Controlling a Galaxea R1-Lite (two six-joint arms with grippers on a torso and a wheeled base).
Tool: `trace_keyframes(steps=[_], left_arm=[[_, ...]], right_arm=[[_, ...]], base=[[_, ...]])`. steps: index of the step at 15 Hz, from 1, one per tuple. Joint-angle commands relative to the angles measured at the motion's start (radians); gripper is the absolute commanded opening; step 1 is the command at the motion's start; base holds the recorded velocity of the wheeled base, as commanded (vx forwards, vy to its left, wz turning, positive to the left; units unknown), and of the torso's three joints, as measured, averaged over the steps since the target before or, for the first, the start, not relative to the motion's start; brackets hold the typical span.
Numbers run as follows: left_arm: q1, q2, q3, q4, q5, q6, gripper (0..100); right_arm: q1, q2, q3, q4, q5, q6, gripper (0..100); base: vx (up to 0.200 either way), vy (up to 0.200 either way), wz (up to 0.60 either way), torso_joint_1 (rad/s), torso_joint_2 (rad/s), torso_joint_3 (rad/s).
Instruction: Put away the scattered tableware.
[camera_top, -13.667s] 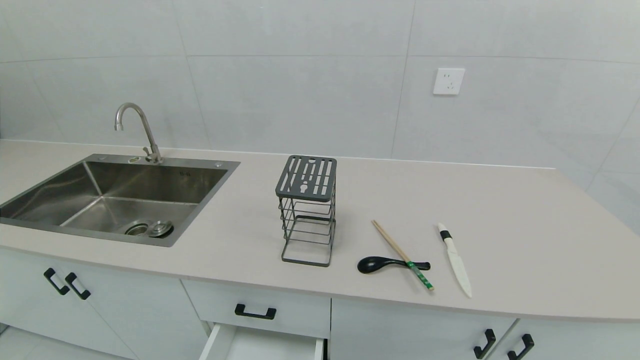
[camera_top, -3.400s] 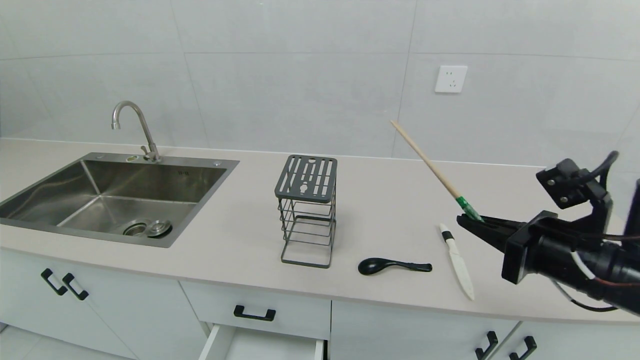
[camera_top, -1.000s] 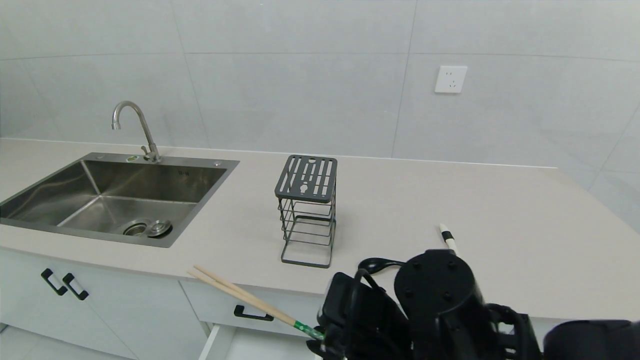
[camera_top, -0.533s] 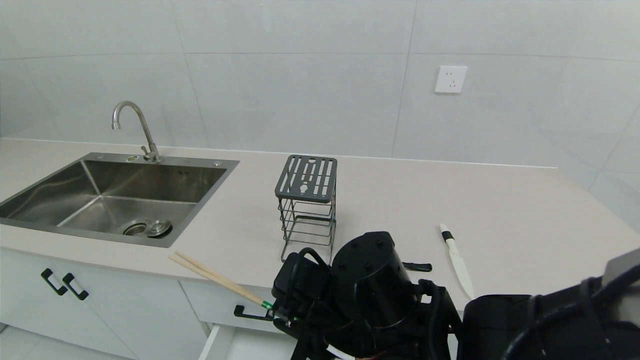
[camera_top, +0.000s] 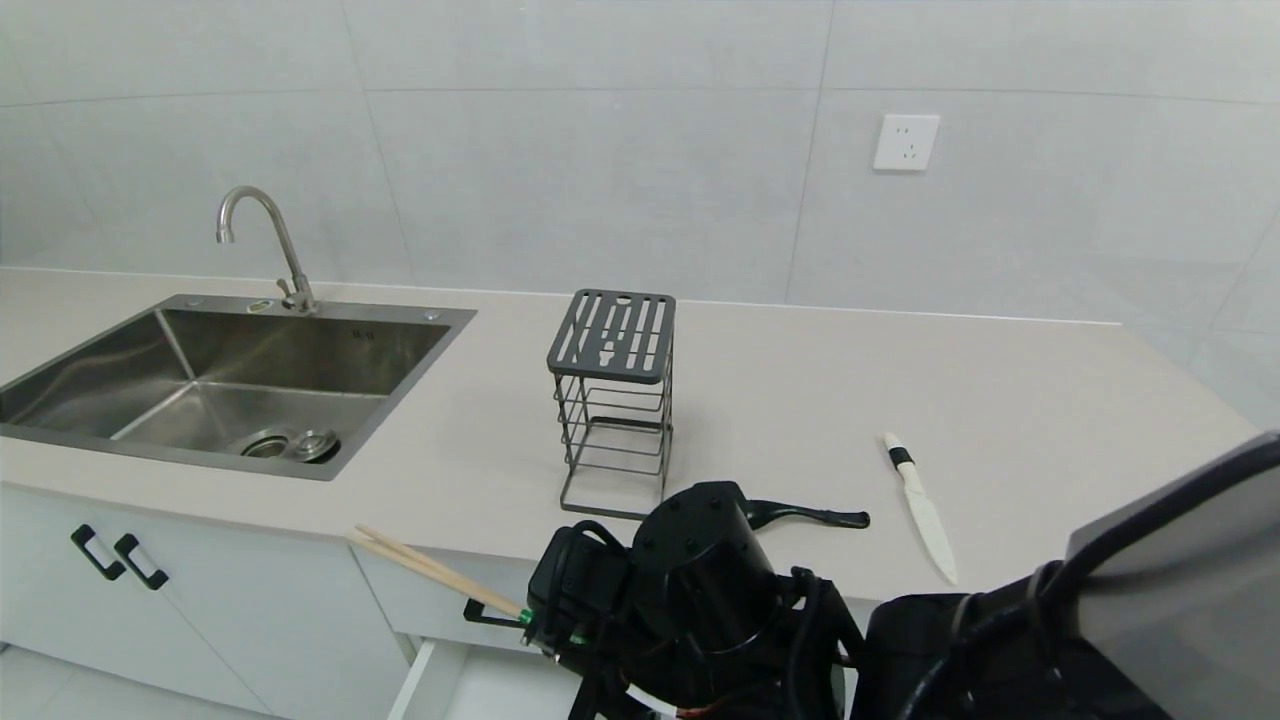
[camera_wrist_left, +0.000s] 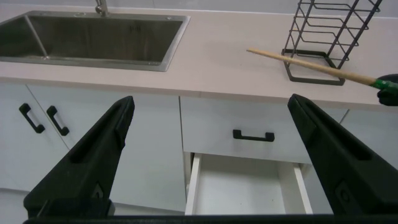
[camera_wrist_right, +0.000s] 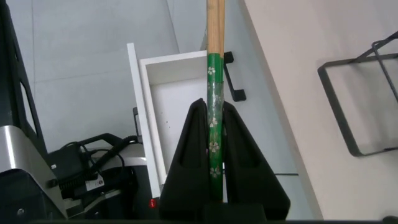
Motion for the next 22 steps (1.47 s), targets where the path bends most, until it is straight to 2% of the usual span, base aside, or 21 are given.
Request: trace_keyframes(steps=[1,7,22], left_arm=[[0.000,0.000,0.000,0.000,0.000,0.000,100],[0.000,0.000,0.000,0.000,0.000,0.000,100],[0.000,0.000,0.000,0.000,0.000,0.000,100]], right_arm=[[0.003,0.034,-0.032,0.003,0.002,-0.004,0],[0.031,0.081,-0.077,0.006,0.016,-0.012,0],[0.022,0.158,-0.156,0.039,0.017,-0.035,0]], base=[[0.000,0.000,0.00,-0.207,0.46,0.232],[0.000,0.000,0.00,-0.176,0.37,0.197],[0.000,0.000,0.00,-0.146,0.32,0.174]])
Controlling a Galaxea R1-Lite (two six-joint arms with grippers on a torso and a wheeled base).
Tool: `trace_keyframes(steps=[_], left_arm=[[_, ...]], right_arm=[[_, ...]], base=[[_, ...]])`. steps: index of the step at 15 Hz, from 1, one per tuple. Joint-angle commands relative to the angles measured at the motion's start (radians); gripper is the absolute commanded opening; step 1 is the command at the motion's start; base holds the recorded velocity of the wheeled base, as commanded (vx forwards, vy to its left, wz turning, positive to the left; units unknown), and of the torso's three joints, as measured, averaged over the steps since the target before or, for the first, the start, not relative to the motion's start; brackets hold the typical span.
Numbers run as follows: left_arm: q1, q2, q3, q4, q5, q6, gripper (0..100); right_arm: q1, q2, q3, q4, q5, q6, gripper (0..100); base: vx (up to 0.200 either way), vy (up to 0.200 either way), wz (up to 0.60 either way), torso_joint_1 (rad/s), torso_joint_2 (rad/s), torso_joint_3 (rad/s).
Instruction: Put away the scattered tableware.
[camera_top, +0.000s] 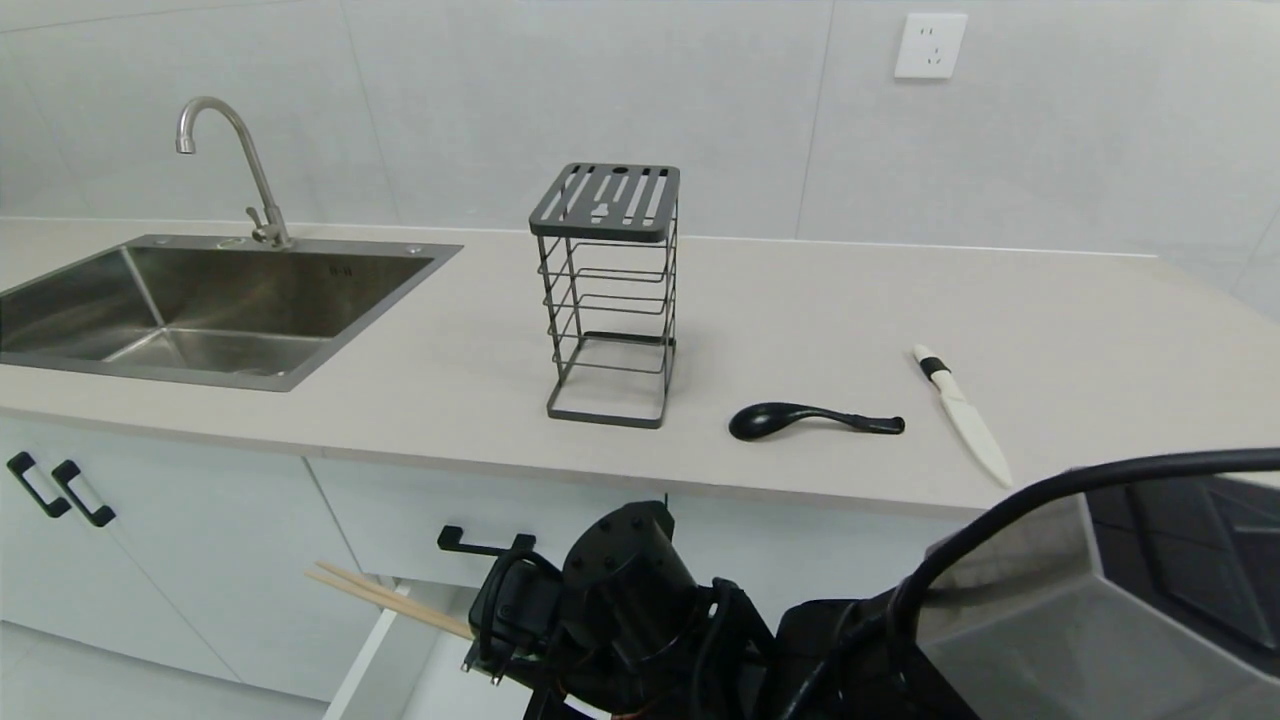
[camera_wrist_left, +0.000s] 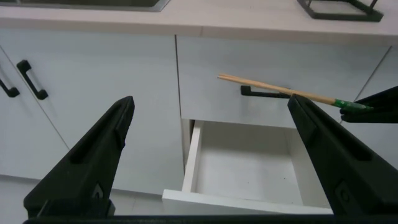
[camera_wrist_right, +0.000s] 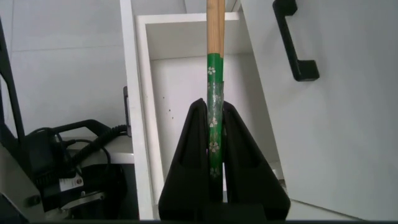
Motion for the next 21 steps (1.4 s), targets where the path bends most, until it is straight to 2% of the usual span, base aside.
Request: trace_keyframes(steps=[1,13,21], left_arm=[[0.000,0.000,0.000,-0.001,0.000,0.000,100],[0.000,0.000,0.000,-0.001,0.000,0.000,100],[0.000,0.000,0.000,-0.001,0.000,0.000,100]], right_arm=[[-0.004,0.019,-0.009,0.004,0.001,-0.002,0],[-0.048,0.121,-0.104,0.021,0.001,-0.014,0],[-0.084,0.168,-0.139,0.041,-0.005,-0.020,0]], base=[[0.000,0.000,0.00,-0.198,0.46,0.261],[0.000,0.000,0.00,-0.143,0.35,0.200],[0.000,0.000,0.00,-0.021,0.06,0.035]])
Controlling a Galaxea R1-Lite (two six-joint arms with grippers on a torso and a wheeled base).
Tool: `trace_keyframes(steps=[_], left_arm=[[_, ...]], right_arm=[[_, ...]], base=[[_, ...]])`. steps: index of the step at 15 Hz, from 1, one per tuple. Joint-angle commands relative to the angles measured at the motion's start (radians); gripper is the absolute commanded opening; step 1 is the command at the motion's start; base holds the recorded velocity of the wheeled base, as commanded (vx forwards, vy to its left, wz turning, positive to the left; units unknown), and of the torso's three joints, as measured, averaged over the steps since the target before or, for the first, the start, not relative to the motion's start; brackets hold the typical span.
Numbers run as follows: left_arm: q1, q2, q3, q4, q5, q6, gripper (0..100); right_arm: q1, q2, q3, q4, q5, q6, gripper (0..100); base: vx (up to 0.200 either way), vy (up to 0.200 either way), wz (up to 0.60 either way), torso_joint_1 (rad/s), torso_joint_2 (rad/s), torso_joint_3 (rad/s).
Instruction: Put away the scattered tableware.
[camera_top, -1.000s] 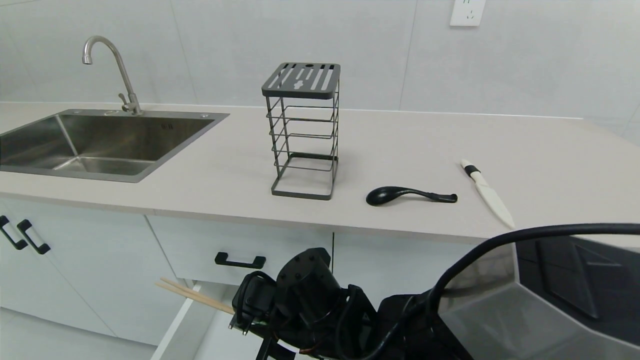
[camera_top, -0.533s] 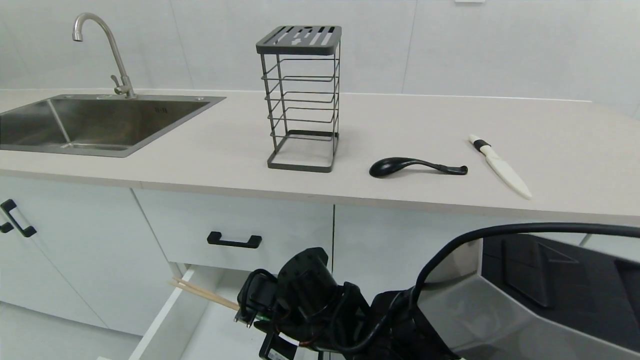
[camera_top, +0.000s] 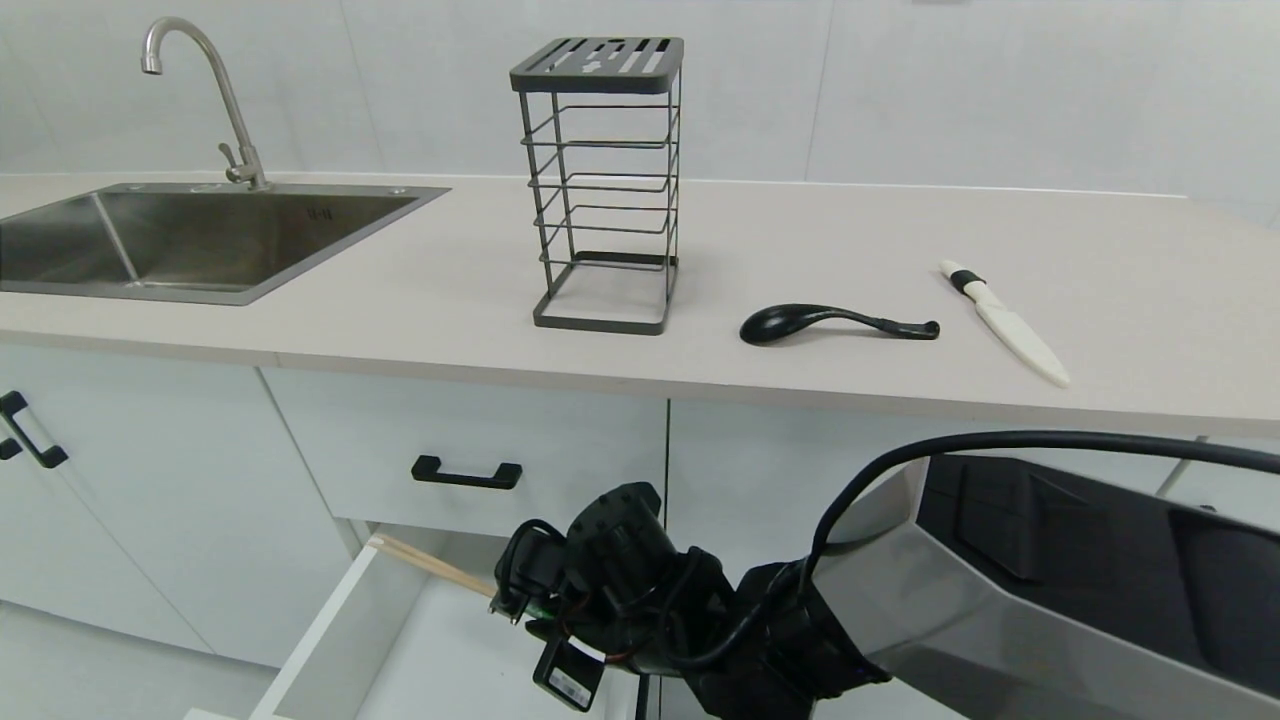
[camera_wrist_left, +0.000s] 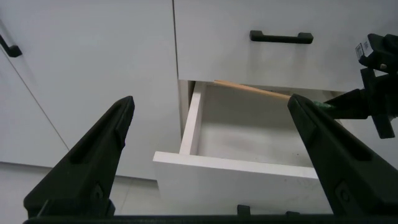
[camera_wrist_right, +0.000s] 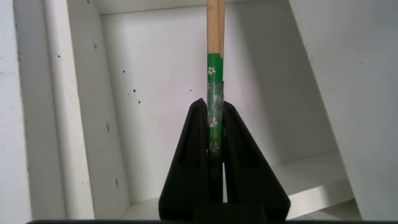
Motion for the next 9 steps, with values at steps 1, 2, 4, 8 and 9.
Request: trace_keyframes(steps=[1,2,4,8,9], left_arm=[[0.000,0.000,0.000,0.000,0.000,0.000,100],[0.000,0.000,0.000,0.000,0.000,0.000,100],[0.000,0.000,0.000,0.000,0.000,0.000,100],[0.000,0.000,0.000,0.000,0.000,0.000,100],[0.000,0.000,0.000,0.000,0.000,0.000,100]], right_arm=[[-0.003,0.025,-0.005,0.000,0.000,-0.001,0],[-0.003,0.033,-0.018,0.000,0.000,-0.001,0],[-0.005,0.053,-0.036,0.000,0.000,-0.001,0],[-0.016,0.065,-0.057,0.000,0.000,-0.021,0],[-0.019,0.068,-0.068,0.000,0.000,-0.025,0]], base=[[0.000,0.000,0.00,0.000,0.00,0.000],[0.000,0.000,0.00,0.000,0.00,0.000],[0.000,0.000,0.00,0.000,0.00,0.000],[0.000,0.000,0.00,-0.047,0.12,0.079],[0.000,0.000,0.00,-0.036,0.09,0.071]])
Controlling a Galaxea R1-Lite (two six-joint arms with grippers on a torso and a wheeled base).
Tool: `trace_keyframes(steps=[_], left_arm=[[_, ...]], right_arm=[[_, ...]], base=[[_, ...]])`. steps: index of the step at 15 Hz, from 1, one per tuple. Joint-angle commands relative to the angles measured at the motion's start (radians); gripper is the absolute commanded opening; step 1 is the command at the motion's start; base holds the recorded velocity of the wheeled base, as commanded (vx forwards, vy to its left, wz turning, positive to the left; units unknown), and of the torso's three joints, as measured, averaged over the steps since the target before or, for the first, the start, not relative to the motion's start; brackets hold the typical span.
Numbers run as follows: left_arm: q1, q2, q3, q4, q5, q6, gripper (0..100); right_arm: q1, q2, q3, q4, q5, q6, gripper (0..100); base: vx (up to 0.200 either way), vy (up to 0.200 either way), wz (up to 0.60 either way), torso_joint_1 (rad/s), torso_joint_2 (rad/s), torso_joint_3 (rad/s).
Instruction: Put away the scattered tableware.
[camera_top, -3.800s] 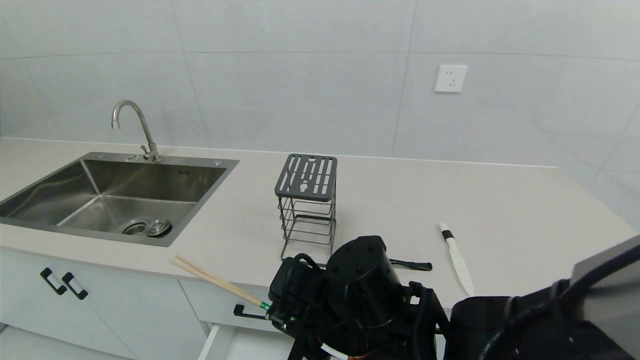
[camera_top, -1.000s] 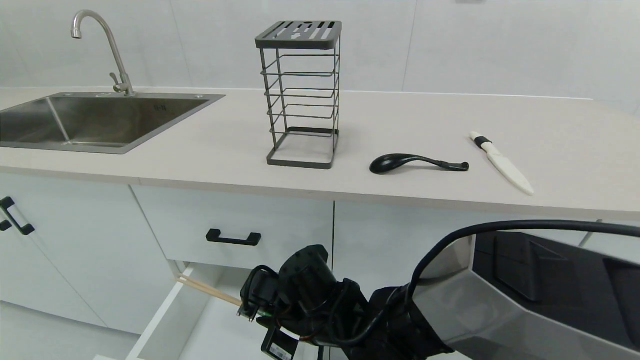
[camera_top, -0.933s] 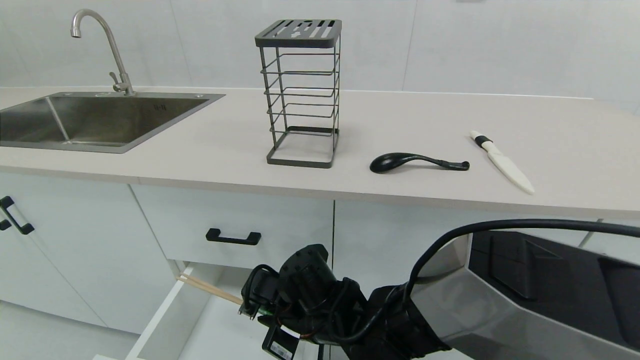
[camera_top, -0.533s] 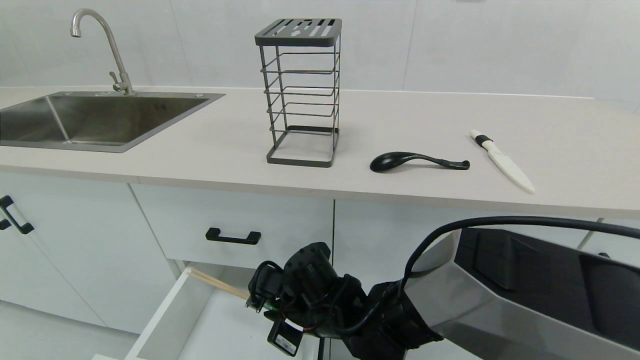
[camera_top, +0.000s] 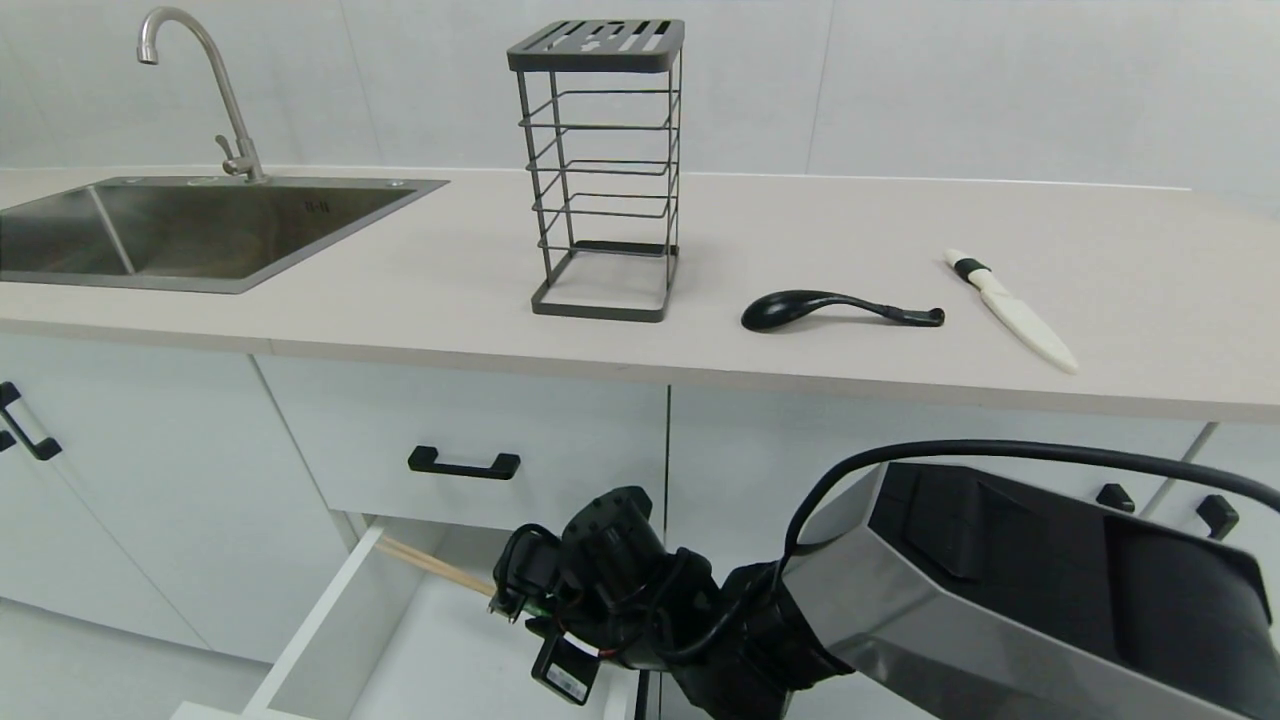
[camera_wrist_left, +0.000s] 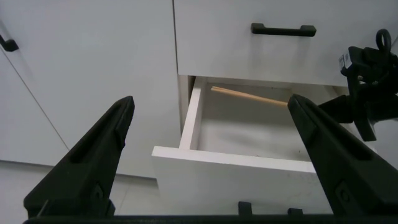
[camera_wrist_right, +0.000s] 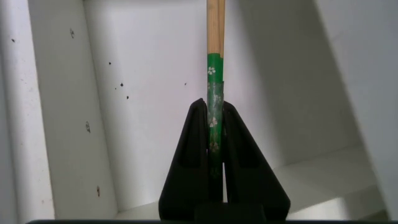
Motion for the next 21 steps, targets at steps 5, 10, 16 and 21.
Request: trace_keyframes(steps=[5,10,16,21], left_arm=[[0.000,0.000,0.000,0.000,0.000,0.000,100],[0.000,0.000,0.000,0.000,0.000,0.000,100],[0.000,0.000,0.000,0.000,0.000,0.000,100],[0.000,0.000,0.000,0.000,0.000,0.000,100]], right_arm=[[-0.013,0.031,-0.105,0.035,0.000,-0.013,0],[-0.022,0.078,-0.121,0.058,-0.003,-0.045,0],[-0.020,0.107,-0.141,0.064,-0.001,-0.045,0],[-0.014,0.139,-0.149,0.070,-0.003,-0.044,0]], base=[[0.000,0.000,0.00,-0.004,0.01,0.008],[0.000,0.000,0.00,0.000,0.00,0.000],[0.000,0.000,0.00,0.000,0.00,0.000],[0.000,0.000,0.00,0.000,0.00,0.000]])
